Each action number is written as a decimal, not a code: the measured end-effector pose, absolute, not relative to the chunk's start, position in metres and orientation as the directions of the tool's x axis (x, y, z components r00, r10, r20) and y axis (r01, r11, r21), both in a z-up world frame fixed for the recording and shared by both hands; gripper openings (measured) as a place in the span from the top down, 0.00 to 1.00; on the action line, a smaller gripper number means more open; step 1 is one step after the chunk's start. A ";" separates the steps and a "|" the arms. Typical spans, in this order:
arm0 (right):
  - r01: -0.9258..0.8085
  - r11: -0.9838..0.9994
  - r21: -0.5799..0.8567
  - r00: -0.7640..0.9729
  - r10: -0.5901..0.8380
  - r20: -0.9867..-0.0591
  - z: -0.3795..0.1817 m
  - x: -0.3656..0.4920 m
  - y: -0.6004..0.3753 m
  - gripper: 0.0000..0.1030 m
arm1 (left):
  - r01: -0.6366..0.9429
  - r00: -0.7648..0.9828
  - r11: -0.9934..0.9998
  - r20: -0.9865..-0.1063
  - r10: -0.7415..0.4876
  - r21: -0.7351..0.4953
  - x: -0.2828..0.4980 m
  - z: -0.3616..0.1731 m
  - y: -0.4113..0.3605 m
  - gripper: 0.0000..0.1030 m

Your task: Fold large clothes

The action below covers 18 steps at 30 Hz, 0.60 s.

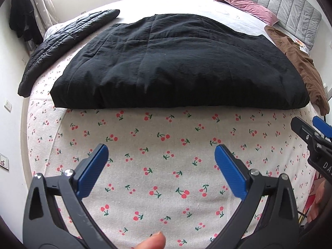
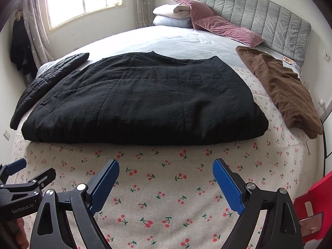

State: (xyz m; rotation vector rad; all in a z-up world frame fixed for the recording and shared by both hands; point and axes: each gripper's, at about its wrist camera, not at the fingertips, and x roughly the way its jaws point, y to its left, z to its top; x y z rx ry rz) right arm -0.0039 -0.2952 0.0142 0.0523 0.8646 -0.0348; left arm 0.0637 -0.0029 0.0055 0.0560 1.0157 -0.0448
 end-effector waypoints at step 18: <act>0.011 1.000 0.002 0.631 -0.005 -0.776 0.006 -0.002 -0.281 0.10 | 0.073 0.529 0.997 -0.848 -0.013 0.031 0.061 0.005 -0.005 0.01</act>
